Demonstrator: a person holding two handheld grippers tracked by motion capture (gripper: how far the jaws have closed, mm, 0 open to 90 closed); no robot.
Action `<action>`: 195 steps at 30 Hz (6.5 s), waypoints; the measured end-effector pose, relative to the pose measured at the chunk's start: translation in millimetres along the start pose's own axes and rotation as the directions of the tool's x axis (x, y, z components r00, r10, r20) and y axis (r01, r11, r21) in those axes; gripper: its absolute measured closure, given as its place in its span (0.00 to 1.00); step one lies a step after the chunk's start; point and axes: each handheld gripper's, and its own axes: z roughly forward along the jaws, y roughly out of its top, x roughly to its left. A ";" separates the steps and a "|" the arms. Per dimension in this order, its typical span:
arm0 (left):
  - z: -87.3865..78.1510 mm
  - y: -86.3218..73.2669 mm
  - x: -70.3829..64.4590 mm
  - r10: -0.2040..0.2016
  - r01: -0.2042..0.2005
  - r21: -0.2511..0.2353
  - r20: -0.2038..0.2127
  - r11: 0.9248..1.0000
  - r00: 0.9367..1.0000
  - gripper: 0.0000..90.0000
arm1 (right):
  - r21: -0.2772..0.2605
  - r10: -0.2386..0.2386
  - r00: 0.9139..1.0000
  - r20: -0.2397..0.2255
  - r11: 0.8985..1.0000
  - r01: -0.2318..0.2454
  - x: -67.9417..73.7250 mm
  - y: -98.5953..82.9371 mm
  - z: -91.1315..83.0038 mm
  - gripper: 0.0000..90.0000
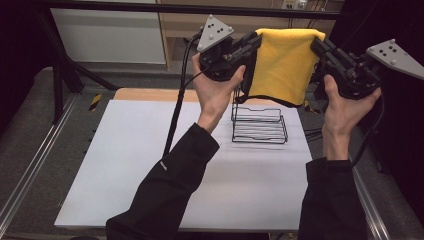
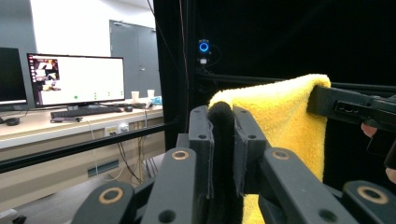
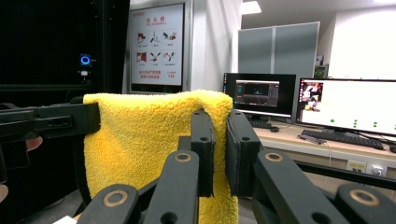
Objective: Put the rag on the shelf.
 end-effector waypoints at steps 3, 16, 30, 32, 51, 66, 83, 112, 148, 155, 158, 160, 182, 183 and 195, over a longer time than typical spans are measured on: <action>4.4 3.4 1.2 0.028 -0.028 0.010 -0.011 1.000 1.000 0.89 | -0.003 0.000 1.000 0.004 1.000 0.000 -3.1 2.8 4.0 0.93; 28.4 16.5 10.6 0.025 -0.025 0.009 -0.028 1.000 0.999 0.89 | -0.010 0.004 1.000 0.025 1.000 -0.003 -20.2 11.7 25.3 0.93; 58.5 4.9 34.8 0.026 -0.024 0.040 -0.043 0.999 0.999 0.89 | 0.015 0.011 0.999 0.036 1.000 -0.012 -41.2 -0.1 53.4 0.93; 60.2 1.2 38.7 0.037 -0.035 0.052 -0.051 0.998 0.998 0.89 | 0.025 0.013 0.999 0.037 1.000 -0.014 -42.9 -4.1 58.0 0.93; 63.0 -39.2 53.1 0.032 -0.027 0.121 -0.036 0.992 0.999 0.89 | 0.108 0.030 1.000 0.001 0.994 -0.030 -54.2 -43.8 72.6 0.93; 52.7 -76.4 47.5 0.040 -0.043 0.190 0.016 0.981 0.999 0.88 | 0.212 0.039 0.999 -0.018 0.977 -0.035 -57.3 -84.0 55.7 0.92; 48.3 -87.9 41.3 0.035 -0.046 0.228 0.051 0.973 0.998 0.88 | 0.233 0.042 0.998 -0.040 0.972 -0.032 -58.5 -93.3 41.4 0.92; 22.6 -96.3 25.4 -0.001 -0.043 0.336 0.129 0.941 0.992 0.87 | 0.314 0.046 0.993 -0.106 0.949 -0.011 -44.8 -90.8 12.0 0.91; 27.8 -97.6 20.6 -0.061 -0.017 0.488 0.145 0.872 0.988 1.00 | 0.403 0.038 0.984 -0.176 0.915 0.037 -47.7 -131.5 -3.8 0.90; 28.2 -114.4 20.6 -0.065 -0.031 0.522 0.164 0.852 0.984 1.00 | 0.414 0.031 0.984 -0.177 0.909 0.046 -47.4 -136.7 -7.1 0.86; 29.1 -117.0 21.9 -0.060 -0.036 0.524 0.166 0.851 0.984 1.00 | 0.414 0.032 0.983 -0.181 0.909 0.046 -46.5 -138.1 -8.8 0.83; 29.7 -117.9 22.5 -0.056 -0.039 0.524 0.165 0.851 0.985 1.00 | 0.415 0.033 0.982 -0.185 0.908 0.048 -45.3 -136.9 -9.6 0.79; 29.1 -140.5 22.1 -0.016 -0.073 0.535 0.159 0.842 0.987 1.00 | 0.520 0.146 0.977 -0.158 0.853 -0.044 -33.1 -144.3 -6.9 1.00; 29.4 -141.8 22.2 -0.015 -0.074 0.537 0.158 0.840 0.987 1.00 | 0.525 0.143 0.980 -0.142 0.850 -0.048 -34.0 -148.9 -6.6 1.00; 19.1 -146.6 26.5 -0.005 -0.079 0.539 0.152 0.838 0.988 0.99 | 0.488 0.099 0.991 -0.088 0.872 -0.044 -36.9 -166.7 -8.0 0.90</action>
